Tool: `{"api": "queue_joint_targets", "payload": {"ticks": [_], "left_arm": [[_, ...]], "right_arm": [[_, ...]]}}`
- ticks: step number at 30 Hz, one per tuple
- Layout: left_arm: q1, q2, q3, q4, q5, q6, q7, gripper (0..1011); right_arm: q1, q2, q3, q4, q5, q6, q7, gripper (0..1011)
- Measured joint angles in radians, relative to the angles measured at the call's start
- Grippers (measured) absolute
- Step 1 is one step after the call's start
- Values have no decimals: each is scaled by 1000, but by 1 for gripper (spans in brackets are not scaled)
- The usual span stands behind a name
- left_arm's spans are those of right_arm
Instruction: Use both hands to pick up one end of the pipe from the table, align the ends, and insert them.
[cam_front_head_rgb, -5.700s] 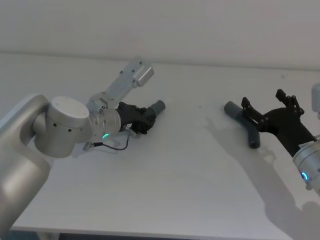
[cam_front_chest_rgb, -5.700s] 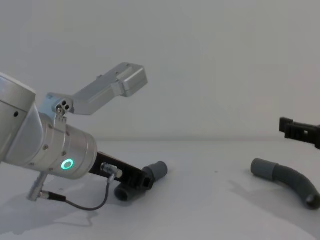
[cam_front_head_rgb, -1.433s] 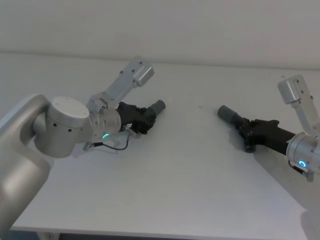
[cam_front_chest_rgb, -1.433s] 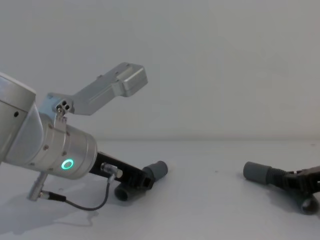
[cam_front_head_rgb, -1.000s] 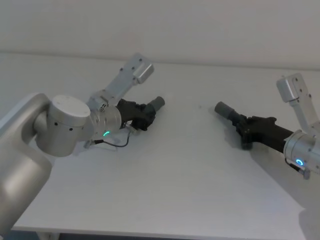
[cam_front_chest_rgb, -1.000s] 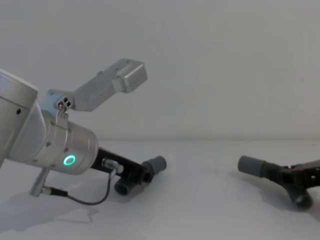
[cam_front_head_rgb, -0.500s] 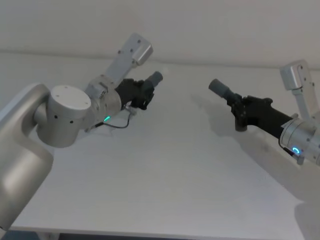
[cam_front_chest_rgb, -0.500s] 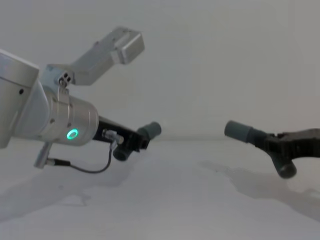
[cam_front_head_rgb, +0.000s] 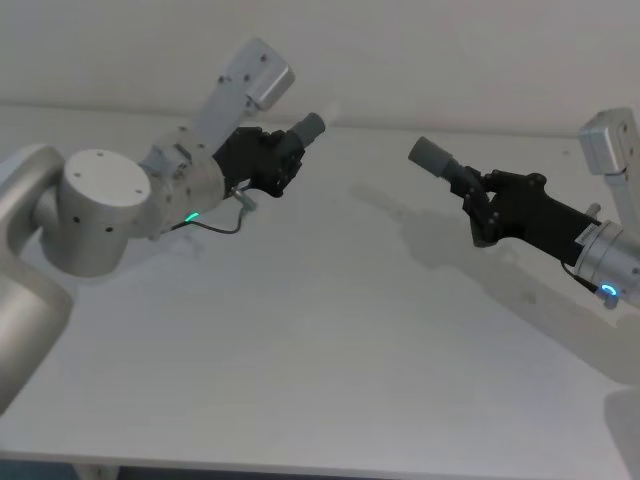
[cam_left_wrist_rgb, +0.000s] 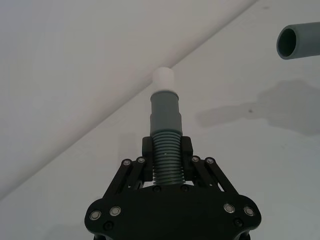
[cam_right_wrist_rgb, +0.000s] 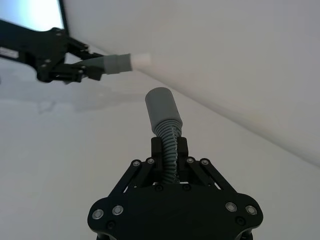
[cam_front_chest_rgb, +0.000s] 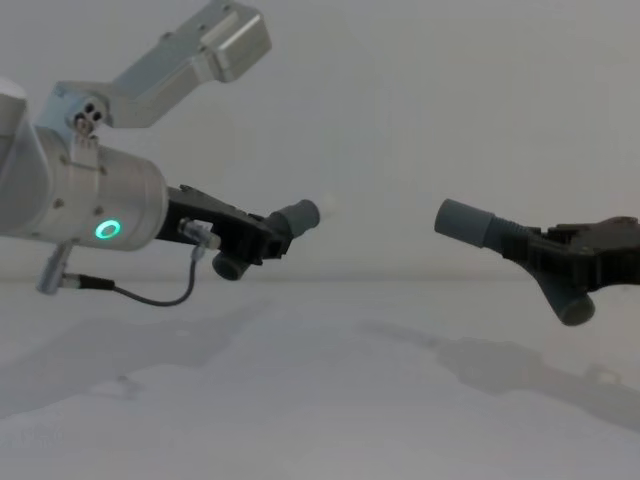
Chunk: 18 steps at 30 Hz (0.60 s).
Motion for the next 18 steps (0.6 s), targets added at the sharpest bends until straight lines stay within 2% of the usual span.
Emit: {"api": "queue_joint_targets", "payload": {"ticks": [9, 10, 12, 18], "left_arm": [[-13, 73, -1, -19, -26, -31, -122, 308], [-13, 73, -1, -19, -26, -31, -122, 308], [-18, 98, -1, -25, -36, -38, -161, 308], [-32, 139, 1, -31, -52, -50, -227, 308]], "right_arm": [[40, 44, -25, 59, 13, -111, 156, 162], [40, 44, -25, 59, 13, -111, 156, 162], [56, 56, -35, 81, 16, -151, 213, 162], [85, 71, -51, 121, 17, -216, 294, 162]]}}
